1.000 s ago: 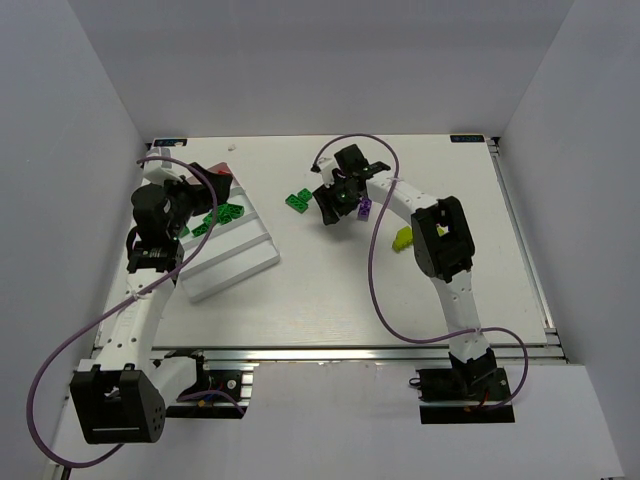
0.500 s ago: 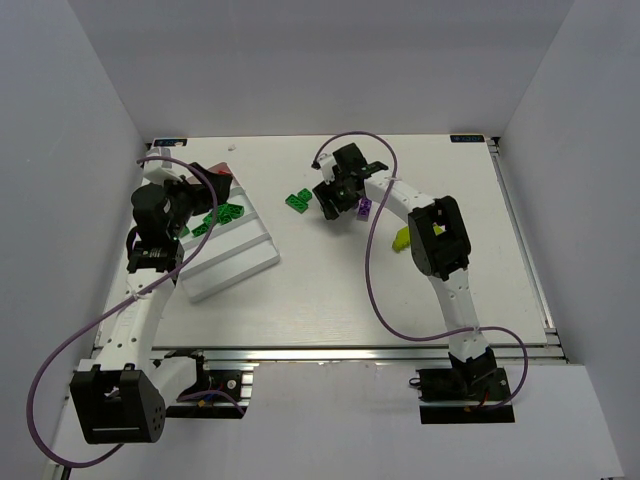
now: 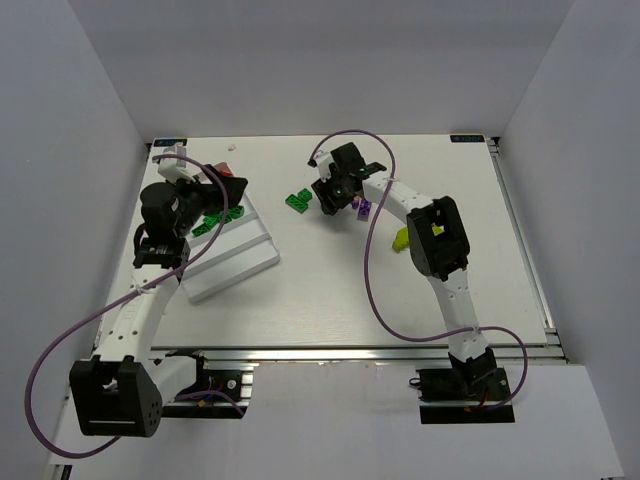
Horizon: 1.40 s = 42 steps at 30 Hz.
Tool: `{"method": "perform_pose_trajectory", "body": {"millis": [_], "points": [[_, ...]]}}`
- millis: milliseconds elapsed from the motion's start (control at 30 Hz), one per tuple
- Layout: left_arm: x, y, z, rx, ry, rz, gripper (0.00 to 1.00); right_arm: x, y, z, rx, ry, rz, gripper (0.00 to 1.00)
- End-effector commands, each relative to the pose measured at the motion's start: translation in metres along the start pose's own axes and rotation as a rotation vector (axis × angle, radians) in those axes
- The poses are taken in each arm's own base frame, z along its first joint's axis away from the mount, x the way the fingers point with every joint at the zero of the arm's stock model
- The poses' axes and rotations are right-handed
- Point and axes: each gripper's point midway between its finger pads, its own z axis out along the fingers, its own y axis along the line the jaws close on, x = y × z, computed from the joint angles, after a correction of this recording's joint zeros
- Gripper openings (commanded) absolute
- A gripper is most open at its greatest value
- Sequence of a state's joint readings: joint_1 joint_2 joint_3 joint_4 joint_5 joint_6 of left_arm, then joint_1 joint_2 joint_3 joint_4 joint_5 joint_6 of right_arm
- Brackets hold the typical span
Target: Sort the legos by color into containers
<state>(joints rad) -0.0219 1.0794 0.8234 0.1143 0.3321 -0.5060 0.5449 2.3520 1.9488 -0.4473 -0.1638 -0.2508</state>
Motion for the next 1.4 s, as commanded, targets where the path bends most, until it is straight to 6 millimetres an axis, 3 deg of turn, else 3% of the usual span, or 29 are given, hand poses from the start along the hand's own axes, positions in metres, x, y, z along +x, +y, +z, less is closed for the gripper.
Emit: {"method": "perform_pose_trajectory", "body": {"millis": [0,367,500,533,600,633,667,833,967,1067,1167,1200,1233,1267,1300,1333,1367], "points": [[0.002,-0.016,-0.001,0.075,0.005,0.018,0.96,-0.013,0.002,0.004,-0.009,-0.041,-0.020,0.54],[0.008,-0.030,-0.002,0.119,0.018,0.047,0.97,-0.011,0.004,0.007,-0.015,-0.037,-0.025,0.39],[0.014,-0.034,0.000,0.141,0.038,0.049,0.98,-0.014,0.006,0.003,-0.024,-0.047,-0.034,0.21],[0.016,-0.035,0.001,0.145,0.044,0.048,0.98,-0.013,0.007,0.001,-0.030,-0.048,-0.038,0.12],[0.021,-0.040,0.003,0.171,0.064,0.038,0.98,-0.023,0.013,-0.011,-0.054,-0.081,-0.051,0.03],[0.027,-0.043,0.006,0.197,0.088,0.024,0.98,-0.017,0.018,-0.012,-0.070,-0.078,-0.059,0.00],[0.033,-0.044,0.008,0.209,0.107,0.011,0.98,-0.029,0.027,-0.028,-0.107,-0.121,-0.076,0.00],[0.056,-0.054,0.016,0.276,0.196,-0.041,0.98,-0.041,0.059,-0.080,-0.216,-0.238,-0.167,0.00],[0.060,-0.053,0.017,0.253,0.199,-0.021,0.98,-0.036,0.081,-0.092,-0.315,-0.260,-0.199,0.00],[0.054,-0.049,0.015,0.212,0.182,0.006,0.98,-0.036,0.090,-0.089,-0.347,-0.256,-0.210,0.00],[0.036,-0.036,0.010,0.103,0.111,0.052,0.98,-0.050,0.106,-0.079,-0.372,-0.259,-0.244,0.00],[0.020,-0.040,-0.001,0.088,0.058,0.074,0.98,-0.073,0.117,-0.085,-0.380,-0.288,-0.280,0.00],[0.018,-0.035,-0.006,0.063,0.035,0.093,0.98,-0.074,0.121,-0.070,-0.390,-0.270,-0.282,0.00],[0.010,-0.029,-0.012,0.019,-0.009,0.107,0.98,-0.084,0.133,-0.067,-0.400,-0.280,-0.305,0.00],[-0.001,-0.034,-0.024,0.018,-0.057,0.127,0.98,-0.114,0.136,-0.076,-0.389,-0.337,-0.336,0.00],[0.002,-0.030,-0.028,0.007,-0.061,0.146,0.98,-0.116,0.139,-0.061,-0.391,-0.334,-0.343,0.00],[-0.001,-0.031,-0.032,0.009,-0.073,0.156,0.98,-0.125,0.149,-0.058,-0.393,-0.352,-0.363,0.00]]}}
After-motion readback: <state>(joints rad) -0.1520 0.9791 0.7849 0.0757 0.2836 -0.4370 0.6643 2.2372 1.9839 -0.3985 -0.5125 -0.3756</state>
